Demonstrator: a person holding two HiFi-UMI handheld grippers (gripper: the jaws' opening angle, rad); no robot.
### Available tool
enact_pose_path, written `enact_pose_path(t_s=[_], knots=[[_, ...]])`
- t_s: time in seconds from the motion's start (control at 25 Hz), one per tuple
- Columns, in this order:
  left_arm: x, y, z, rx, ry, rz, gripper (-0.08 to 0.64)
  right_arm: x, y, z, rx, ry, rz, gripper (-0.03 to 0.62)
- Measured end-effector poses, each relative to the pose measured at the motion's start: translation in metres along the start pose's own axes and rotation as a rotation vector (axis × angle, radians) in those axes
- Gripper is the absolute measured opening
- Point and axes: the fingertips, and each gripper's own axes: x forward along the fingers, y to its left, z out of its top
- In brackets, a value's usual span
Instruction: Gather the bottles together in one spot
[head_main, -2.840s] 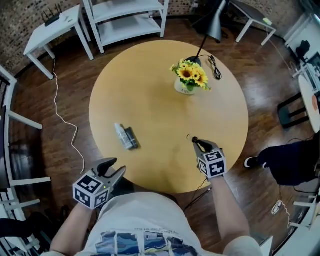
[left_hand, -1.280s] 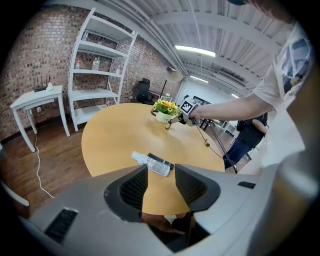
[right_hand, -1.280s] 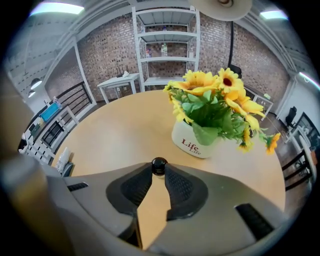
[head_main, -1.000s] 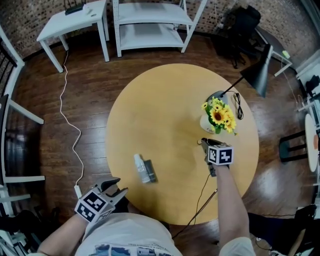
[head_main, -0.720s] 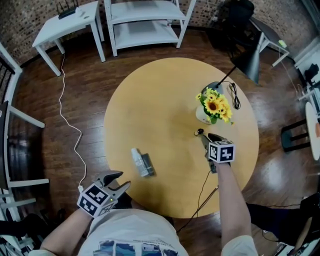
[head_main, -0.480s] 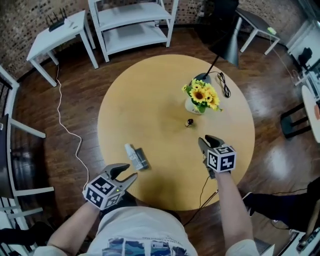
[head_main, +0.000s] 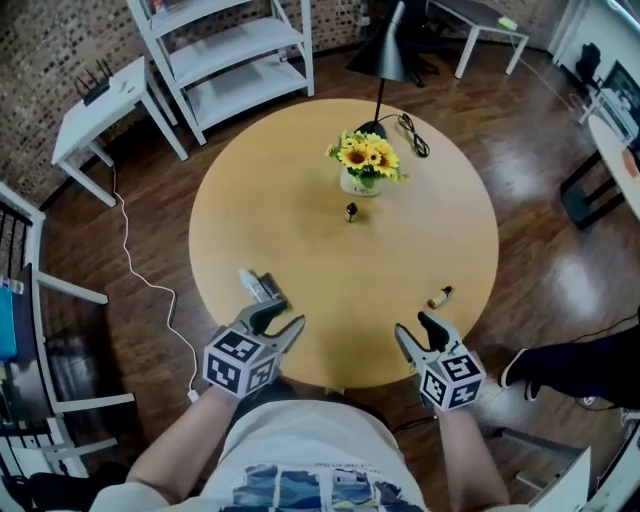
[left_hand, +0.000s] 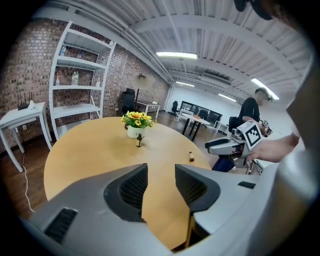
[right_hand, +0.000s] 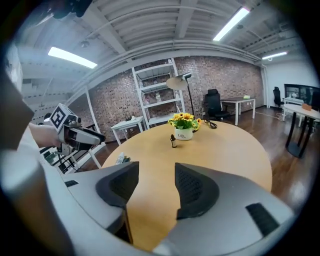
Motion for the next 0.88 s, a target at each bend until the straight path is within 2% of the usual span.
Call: enact_pose_path(t_s=[0.28,0.48,0.68,0.88], knots=[[-0.039,-0.016,-0.018,-0.006,-0.002,-0.024,0.147,-0.082,0.042,-0.033,0.078,-0.072,-0.123,0.248],[-0.084,-0.026,-0.039,0.000,-0.014,-0.039,0.147,-0.108,0.084,-0.043,0.042,-0.065,-0.161,0.248],[-0.131,-0.045,-0.070,0.028,-0.022,-0.049,0.147,-0.131,0.126,-0.059,0.050,-0.067,-0.189,0.249],[-0.162,-0.057,-0.095,0.022,-0.044,-0.067,0.150,-0.152,0.158,-0.075,0.048,-0.060,-0.197,0.249]])
